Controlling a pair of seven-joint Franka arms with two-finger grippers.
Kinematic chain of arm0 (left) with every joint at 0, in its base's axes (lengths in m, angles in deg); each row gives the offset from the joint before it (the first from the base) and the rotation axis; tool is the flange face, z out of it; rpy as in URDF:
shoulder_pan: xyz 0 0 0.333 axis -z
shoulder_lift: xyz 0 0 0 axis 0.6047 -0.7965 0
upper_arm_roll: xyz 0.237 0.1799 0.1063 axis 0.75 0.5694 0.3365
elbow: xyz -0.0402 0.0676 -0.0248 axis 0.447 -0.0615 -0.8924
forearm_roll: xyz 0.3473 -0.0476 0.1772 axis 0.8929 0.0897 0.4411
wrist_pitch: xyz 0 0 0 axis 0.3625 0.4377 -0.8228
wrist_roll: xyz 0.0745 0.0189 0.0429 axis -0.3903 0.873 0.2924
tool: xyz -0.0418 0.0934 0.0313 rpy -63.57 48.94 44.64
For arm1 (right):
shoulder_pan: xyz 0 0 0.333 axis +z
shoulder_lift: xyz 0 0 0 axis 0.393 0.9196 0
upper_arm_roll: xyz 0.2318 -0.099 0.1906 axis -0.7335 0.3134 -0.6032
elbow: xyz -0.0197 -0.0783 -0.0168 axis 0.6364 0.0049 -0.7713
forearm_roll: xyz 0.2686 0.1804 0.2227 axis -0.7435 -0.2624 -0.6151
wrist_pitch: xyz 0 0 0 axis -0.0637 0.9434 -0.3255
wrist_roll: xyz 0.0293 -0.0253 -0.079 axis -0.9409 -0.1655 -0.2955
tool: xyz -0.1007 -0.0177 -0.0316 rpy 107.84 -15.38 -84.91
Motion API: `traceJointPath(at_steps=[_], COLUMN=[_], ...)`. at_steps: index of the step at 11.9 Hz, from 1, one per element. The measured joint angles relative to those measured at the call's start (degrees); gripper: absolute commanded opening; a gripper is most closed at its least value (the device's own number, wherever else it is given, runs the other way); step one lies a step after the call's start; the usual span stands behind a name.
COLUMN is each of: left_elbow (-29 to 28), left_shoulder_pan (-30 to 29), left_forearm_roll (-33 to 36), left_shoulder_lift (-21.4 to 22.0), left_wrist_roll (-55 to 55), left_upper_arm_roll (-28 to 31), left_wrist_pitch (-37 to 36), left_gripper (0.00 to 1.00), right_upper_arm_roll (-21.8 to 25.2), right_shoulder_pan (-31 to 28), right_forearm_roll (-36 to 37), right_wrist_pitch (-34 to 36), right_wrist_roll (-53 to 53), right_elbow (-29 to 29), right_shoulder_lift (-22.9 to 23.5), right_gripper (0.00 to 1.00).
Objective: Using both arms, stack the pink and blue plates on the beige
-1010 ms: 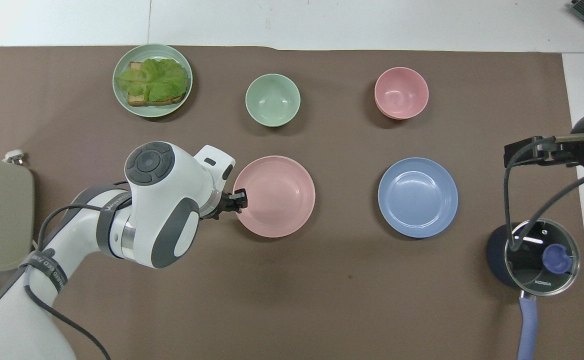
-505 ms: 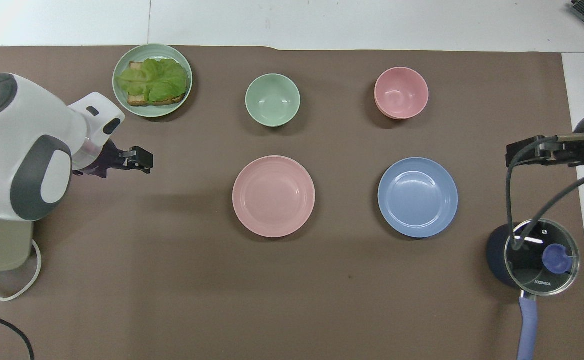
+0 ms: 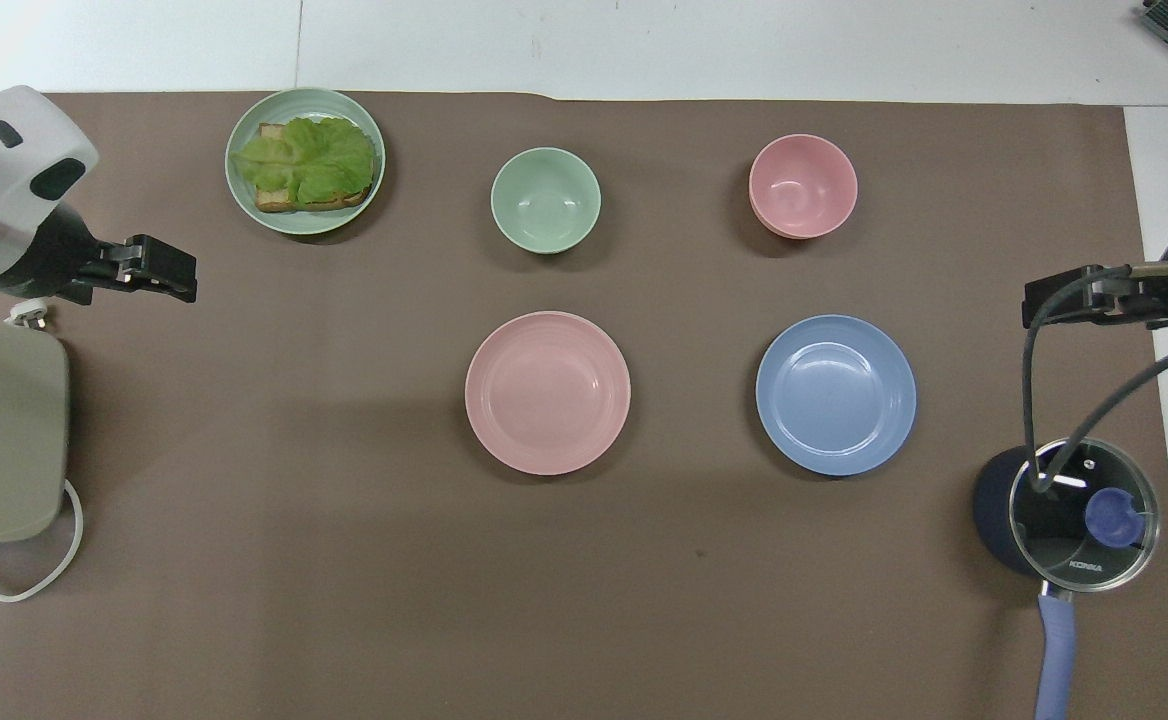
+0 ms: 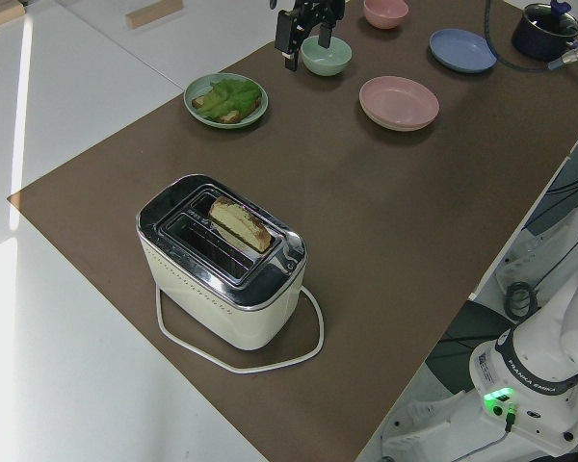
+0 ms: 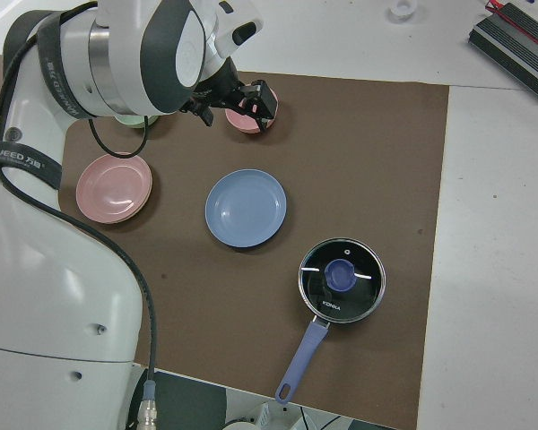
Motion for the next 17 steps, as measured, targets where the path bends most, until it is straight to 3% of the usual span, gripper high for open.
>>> traceJointPath(at_steps=[5, 13, 17], left_elbow=[0.3, 0.3, 0.3], left_shoulder_pan=[-0.56, -1.67, -1.67], left_forearm_roll=[0.0, 0.0, 0.0], left_shoulder_lift=[1.11, 1.11, 1.11], left_wrist_roll=[0.08, 0.08, 0.08], left_upper_arm_roll=[0.04, 0.17, 0.17], left_wrist_pitch=[-0.46, -0.46, -0.46], left_gripper=[1.0, 1.0, 1.0], right_upper_arm_roll=[0.0, 0.02, 0.0], right_shoulder_pan=[-0.01, -0.06, -0.06], right_forearm_roll=[-0.76, -0.81, -0.83], right_wrist_pitch=[-9.02, -32.08, -35.87], right_wrist_roll=[0.0, 0.0, 0.0], right_elbow=[5.53, 21.7, 25.38], right_shoulder_lift=[0.78, 9.56, 11.17], right_gripper=[1.0, 1.0, 1.0])
